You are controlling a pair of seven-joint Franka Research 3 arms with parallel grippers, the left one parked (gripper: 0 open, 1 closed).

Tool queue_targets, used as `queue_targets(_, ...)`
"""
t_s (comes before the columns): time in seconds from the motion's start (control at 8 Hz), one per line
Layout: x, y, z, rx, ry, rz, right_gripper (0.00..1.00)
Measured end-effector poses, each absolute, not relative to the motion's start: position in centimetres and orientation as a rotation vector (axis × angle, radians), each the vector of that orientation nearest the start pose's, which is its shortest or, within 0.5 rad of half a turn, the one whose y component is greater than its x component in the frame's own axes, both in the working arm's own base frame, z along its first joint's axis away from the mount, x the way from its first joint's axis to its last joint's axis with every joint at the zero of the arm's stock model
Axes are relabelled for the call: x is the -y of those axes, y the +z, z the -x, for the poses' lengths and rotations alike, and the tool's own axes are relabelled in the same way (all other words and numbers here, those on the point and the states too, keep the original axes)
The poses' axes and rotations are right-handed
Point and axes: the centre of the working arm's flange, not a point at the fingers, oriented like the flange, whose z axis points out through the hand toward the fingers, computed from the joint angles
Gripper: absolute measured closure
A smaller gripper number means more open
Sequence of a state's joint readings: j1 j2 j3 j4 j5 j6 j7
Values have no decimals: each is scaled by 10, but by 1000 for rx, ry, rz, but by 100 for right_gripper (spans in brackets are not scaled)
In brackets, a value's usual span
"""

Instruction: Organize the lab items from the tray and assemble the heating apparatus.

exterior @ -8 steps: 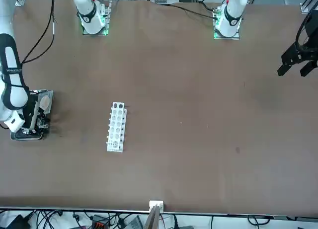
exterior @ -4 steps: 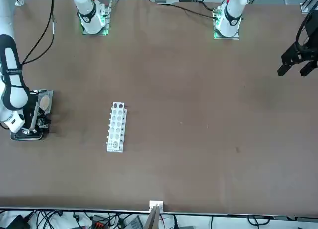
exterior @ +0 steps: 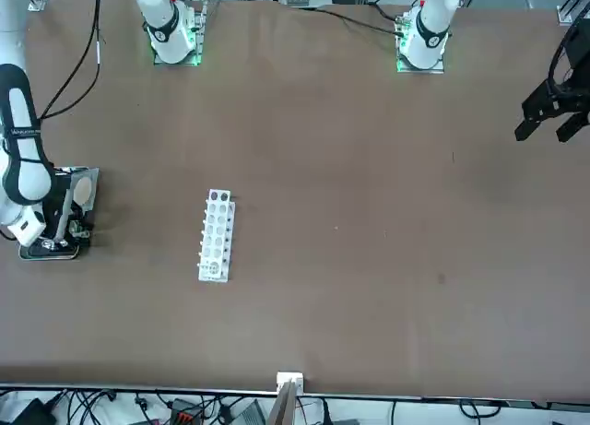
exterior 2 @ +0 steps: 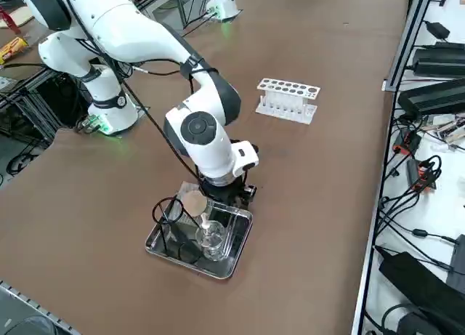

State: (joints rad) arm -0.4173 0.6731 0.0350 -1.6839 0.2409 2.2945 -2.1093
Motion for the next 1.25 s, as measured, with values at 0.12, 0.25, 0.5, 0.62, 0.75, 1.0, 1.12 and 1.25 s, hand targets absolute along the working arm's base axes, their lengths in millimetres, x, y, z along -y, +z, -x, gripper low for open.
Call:
queue_targets(0.12,248,204,-625,2111,-252,2144,67)
queue_targets(0.25,248,204,-625,2111,-252,2144,68)
queue_targets(0.5,248,204,-626,2120,-256,2140,76)
queue_targets(0.62,248,204,-626,2121,-258,2138,77)
queue_targets(0.75,248,204,-626,2122,-258,2137,77)
queue_targets(1.0,247,206,-628,2127,-262,2135,77)
queue_targets(1.12,247,207,-629,2131,-264,2135,77)
queue_targets(1.25,247,208,-630,2138,-267,2133,77)
